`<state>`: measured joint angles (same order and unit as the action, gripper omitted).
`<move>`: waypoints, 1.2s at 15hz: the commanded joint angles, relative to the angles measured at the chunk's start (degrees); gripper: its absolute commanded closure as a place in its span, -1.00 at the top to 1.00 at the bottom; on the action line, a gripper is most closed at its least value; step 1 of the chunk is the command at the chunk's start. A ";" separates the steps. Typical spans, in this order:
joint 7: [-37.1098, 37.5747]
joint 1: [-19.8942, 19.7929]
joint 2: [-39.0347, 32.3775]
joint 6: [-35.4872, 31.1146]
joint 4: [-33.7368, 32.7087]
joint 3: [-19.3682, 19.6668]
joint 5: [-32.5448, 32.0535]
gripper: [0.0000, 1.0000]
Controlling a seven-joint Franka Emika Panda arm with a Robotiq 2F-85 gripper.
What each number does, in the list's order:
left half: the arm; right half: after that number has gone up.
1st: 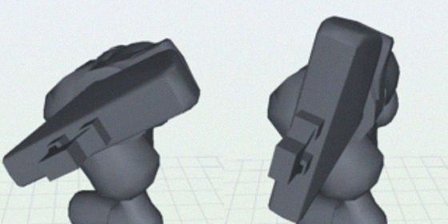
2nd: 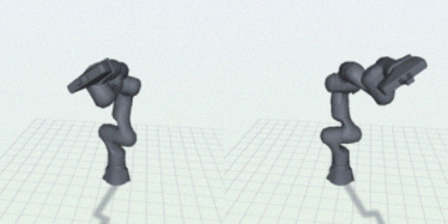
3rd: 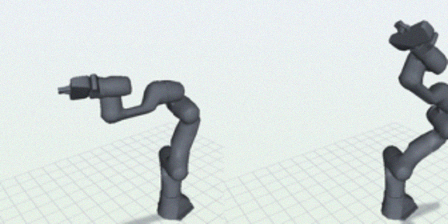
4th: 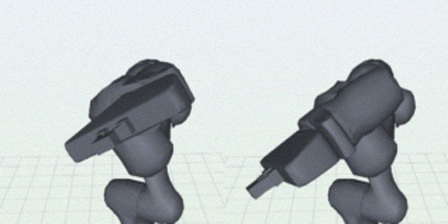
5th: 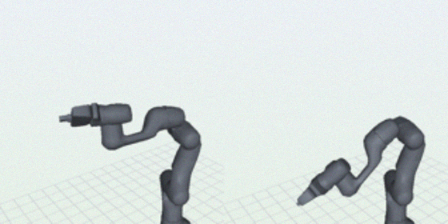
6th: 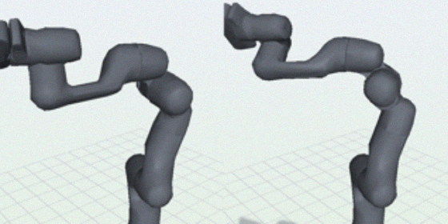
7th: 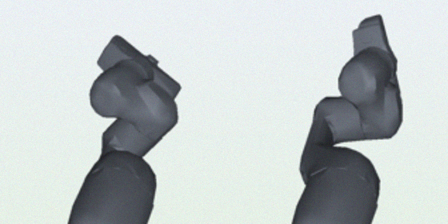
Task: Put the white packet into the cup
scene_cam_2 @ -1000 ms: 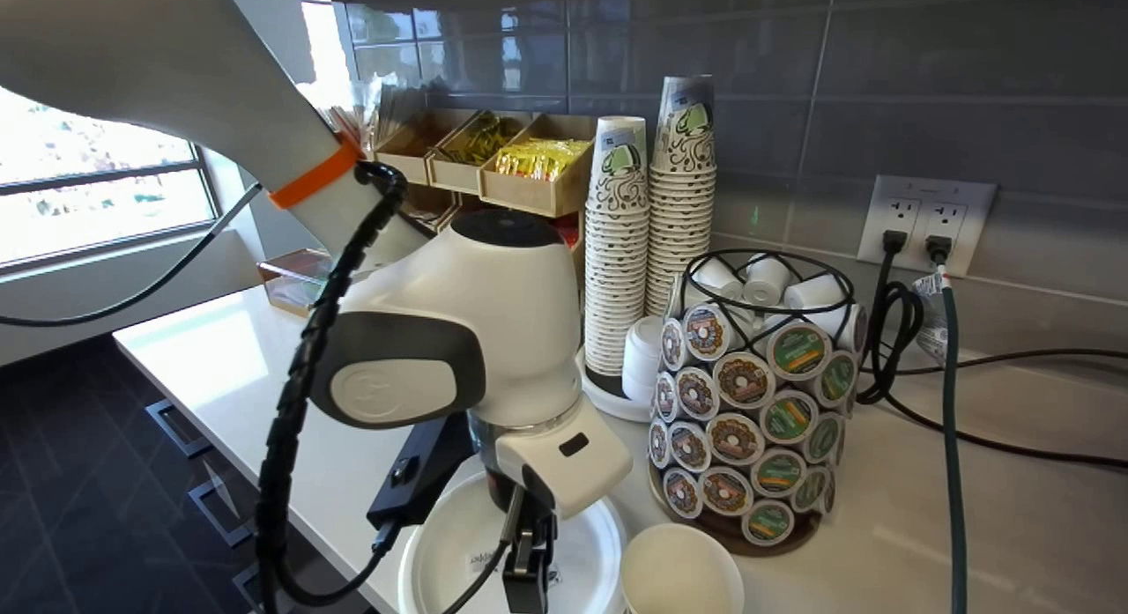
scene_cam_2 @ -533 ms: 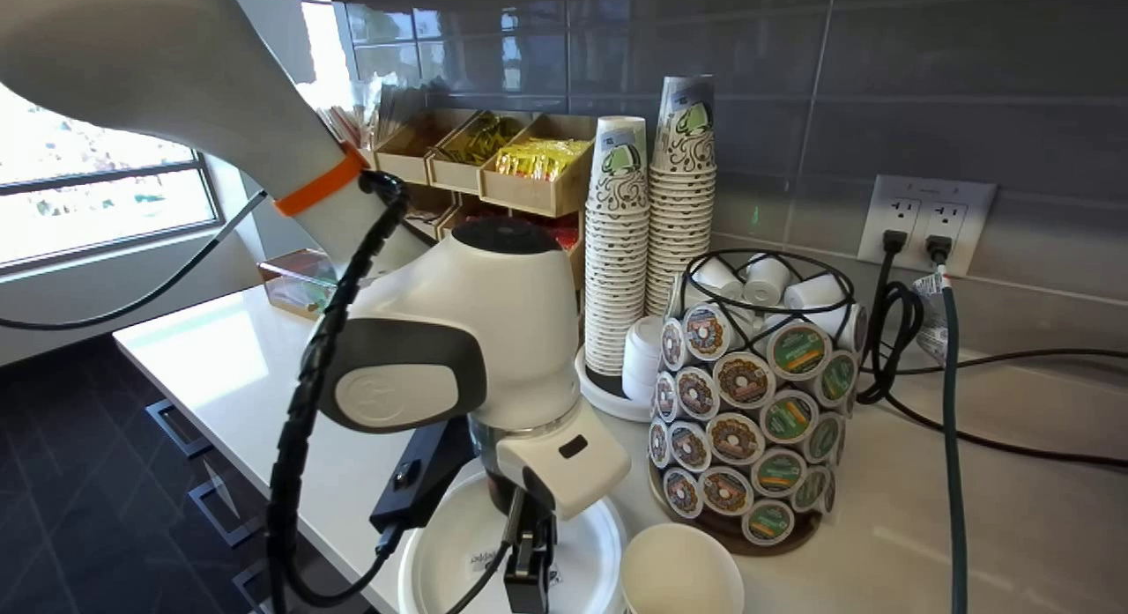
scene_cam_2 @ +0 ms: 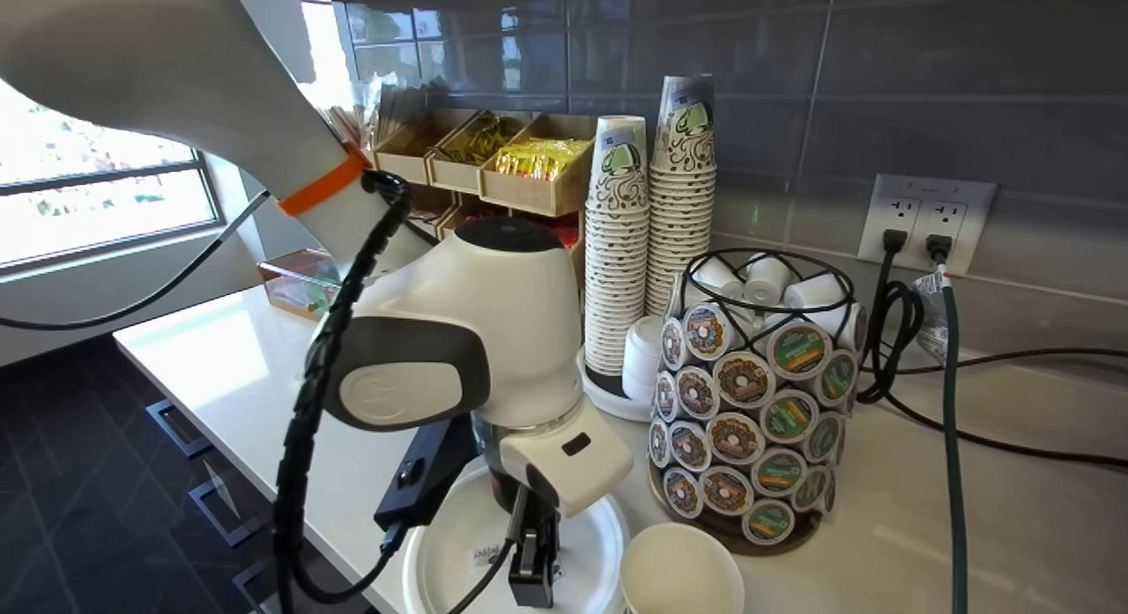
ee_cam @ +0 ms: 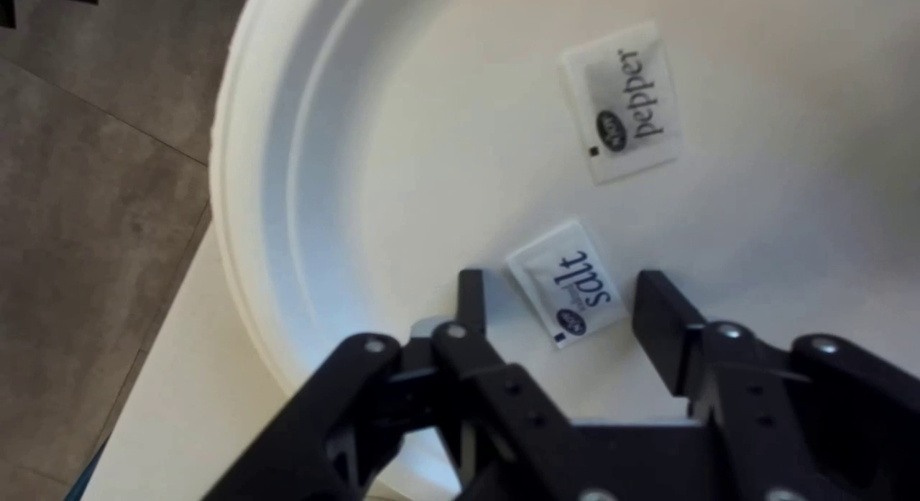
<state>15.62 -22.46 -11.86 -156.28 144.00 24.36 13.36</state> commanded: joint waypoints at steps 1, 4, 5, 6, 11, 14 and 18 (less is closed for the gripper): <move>-0.49 -0.03 -0.62 -1.18 0.02 -0.17 -0.12 0.05; -0.38 0.05 -0.58 -1.25 0.01 -0.13 -0.25 -0.15; -0.33 0.08 -0.55 -1.23 0.01 -0.13 -0.28 -0.19; -0.33 0.08 -0.51 -1.25 0.01 -0.13 -0.27 -0.29; -0.28 0.08 -0.33 -1.24 0.01 -0.08 -0.30 -0.60; -0.22 0.08 -0.18 -1.18 0.08 -0.04 -0.33 -0.88; -0.17 0.09 0.26 -1.20 0.33 0.12 -0.50 -0.98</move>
<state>15.61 -22.42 -11.63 -156.29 143.78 24.35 13.36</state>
